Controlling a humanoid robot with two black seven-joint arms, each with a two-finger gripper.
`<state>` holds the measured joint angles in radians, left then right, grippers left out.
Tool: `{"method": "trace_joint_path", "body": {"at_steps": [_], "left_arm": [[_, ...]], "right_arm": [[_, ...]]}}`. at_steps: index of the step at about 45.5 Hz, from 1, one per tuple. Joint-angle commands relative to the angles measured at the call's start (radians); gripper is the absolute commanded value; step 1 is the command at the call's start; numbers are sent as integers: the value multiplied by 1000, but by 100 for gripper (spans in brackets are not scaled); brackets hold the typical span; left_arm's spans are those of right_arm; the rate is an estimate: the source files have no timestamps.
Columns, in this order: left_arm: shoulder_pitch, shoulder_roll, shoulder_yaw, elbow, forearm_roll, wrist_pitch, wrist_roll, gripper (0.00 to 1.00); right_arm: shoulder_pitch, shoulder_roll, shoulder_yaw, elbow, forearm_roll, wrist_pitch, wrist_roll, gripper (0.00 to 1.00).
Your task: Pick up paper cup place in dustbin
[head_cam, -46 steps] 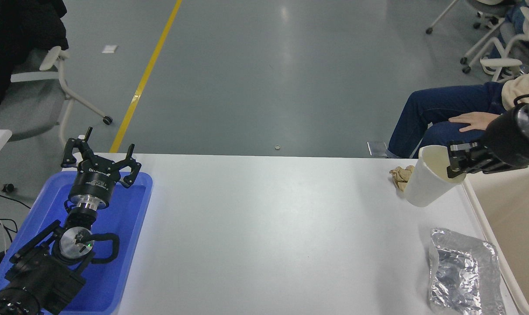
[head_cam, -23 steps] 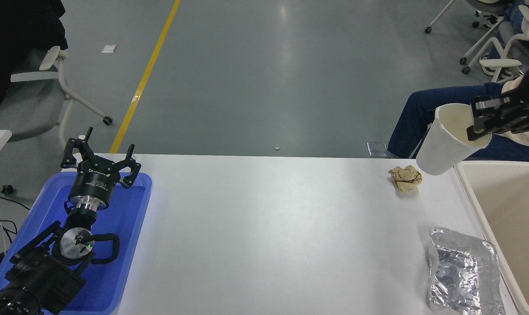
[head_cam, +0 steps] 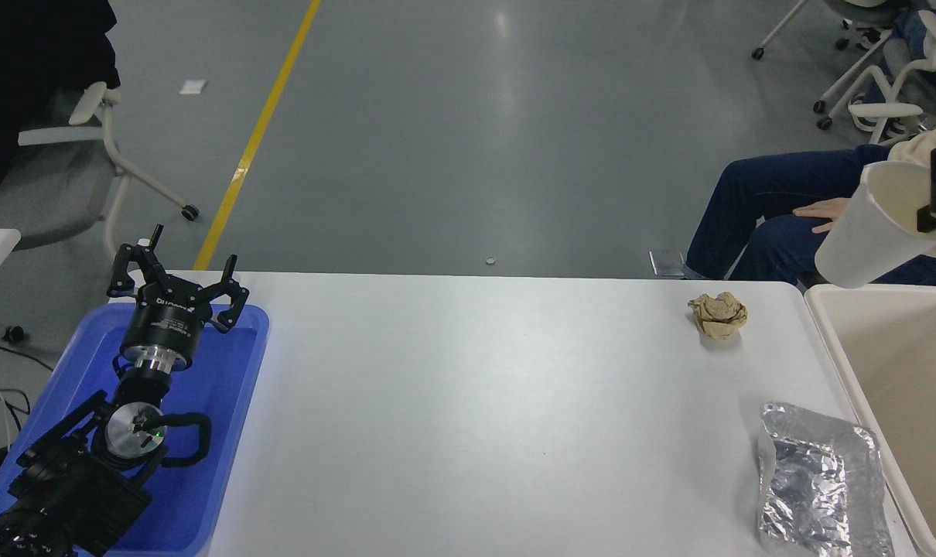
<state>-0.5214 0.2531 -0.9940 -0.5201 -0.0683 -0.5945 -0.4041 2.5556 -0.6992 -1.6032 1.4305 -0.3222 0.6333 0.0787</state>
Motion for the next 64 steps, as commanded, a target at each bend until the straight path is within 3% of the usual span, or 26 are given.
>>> {"method": "trace_joint_path", "body": {"at_steps": [1, 16, 31, 46, 56, 64], "left_arm": [[1, 0, 0, 0, -1, -2, -1, 100], [1, 0, 0, 0, -1, -4, -1, 100], [0, 0, -2, 0, 1, -4, 1, 100], [0, 0, 0, 0, 1, -2, 1, 100], [1, 0, -2, 0, 1, -4, -1, 100], [0, 0, -2, 0, -1, -2, -1, 100]], "right_arm": [[-159, -105, -60, -133, -3, -92, 0, 0], [-515, -235, 46, -357, 15, -280, 0, 0], [-1031, -241, 331, -651, 146, -365, -2, 0], [-1472, -103, 595, -938, 244, -492, -4, 0], [-1770, 9, 880, -1223, 235, -497, -4, 0], [-1868, 87, 934, -1338, 235, -500, -4, 0]]}}
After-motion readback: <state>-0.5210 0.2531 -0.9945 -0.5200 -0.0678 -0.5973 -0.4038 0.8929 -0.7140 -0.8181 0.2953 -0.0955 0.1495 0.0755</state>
